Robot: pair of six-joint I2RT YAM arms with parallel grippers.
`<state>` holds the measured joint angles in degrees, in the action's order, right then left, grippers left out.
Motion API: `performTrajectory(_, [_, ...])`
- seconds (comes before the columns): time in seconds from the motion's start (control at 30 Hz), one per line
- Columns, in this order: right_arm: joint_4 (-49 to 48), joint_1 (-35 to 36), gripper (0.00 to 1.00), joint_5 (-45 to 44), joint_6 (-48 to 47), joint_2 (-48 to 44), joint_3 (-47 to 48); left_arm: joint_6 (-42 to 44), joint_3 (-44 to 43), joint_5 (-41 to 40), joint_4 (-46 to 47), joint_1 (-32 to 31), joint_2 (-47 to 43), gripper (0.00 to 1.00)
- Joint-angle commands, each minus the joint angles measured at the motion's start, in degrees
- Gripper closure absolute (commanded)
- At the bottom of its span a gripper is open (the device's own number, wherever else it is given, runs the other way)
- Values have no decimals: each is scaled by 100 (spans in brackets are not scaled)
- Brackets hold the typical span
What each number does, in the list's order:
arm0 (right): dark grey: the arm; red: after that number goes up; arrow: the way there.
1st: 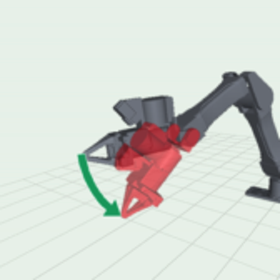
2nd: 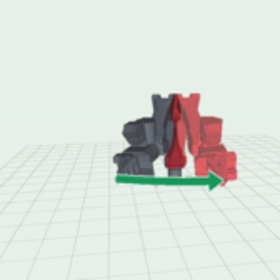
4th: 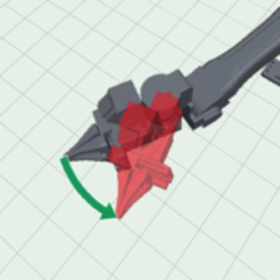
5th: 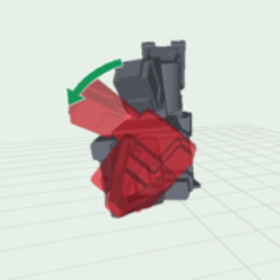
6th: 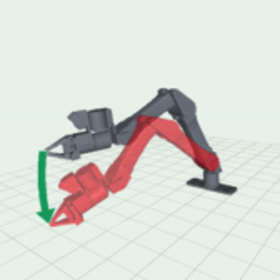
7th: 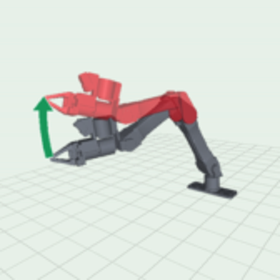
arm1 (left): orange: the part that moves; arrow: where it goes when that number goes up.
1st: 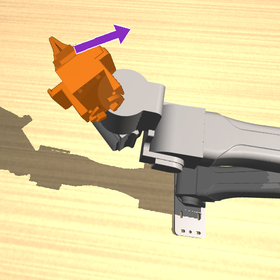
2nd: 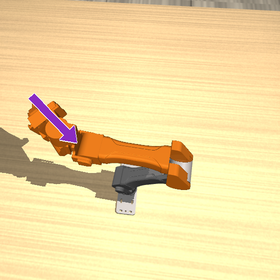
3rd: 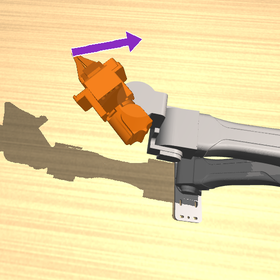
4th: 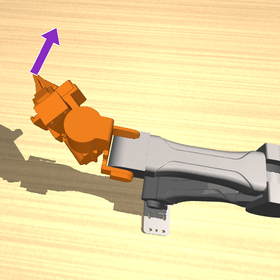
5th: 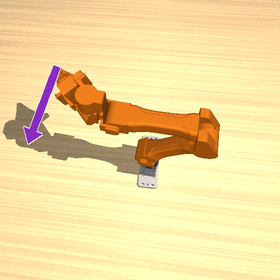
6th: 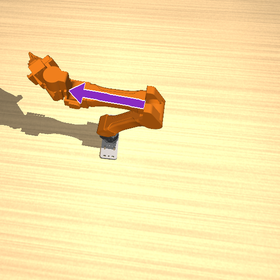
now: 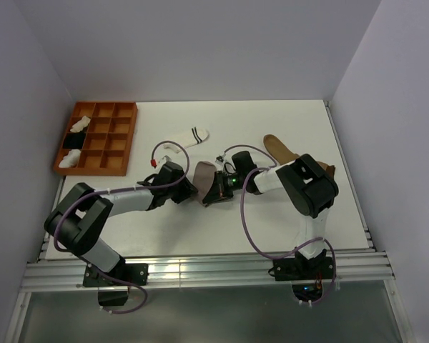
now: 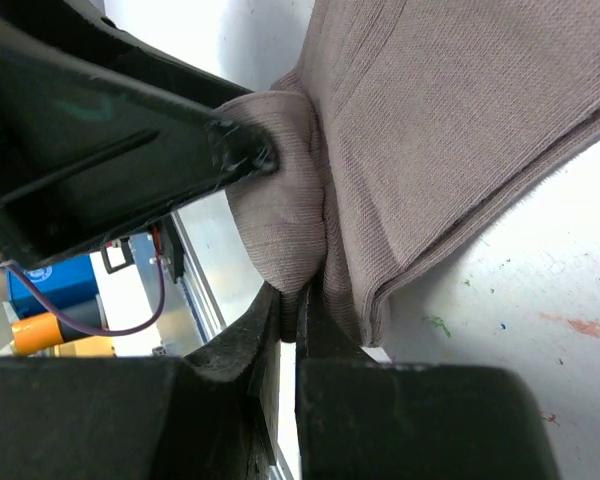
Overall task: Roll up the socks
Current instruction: Roll the sock at the center of the board.
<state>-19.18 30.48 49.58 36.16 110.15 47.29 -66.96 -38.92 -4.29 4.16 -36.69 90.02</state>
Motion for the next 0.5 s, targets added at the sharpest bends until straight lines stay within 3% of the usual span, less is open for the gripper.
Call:
performTrajectory(0.0, [318, -25, 100, -80, -65, 165, 70, -1, -11, -221, -188, 91, 244, 57])
performTrajectory(0.07, [388, -25, 100, -133, -118, 156, 70, 42, -63, -230, -249, 109, 341, 62])
performTrajectory(0.23, [433, -16, 95, -317, -346, -167, -35, 191, -151, -151, -346, 118, 507, 84])
performTrajectory(0.33, [458, 28, 83, -598, -609, -519, -158, 349, -230, -116, -564, 118, 595, 95])
performTrajectory(0.37, [502, 54, 76, -712, -741, -808, -176, 402, -300, -115, -609, 118, 605, 96])
performTrajectory(0.47, [757, 326, 66, -1484, -1452, -1554, -290, 622, -467, -133, -882, 118, 649, 100])
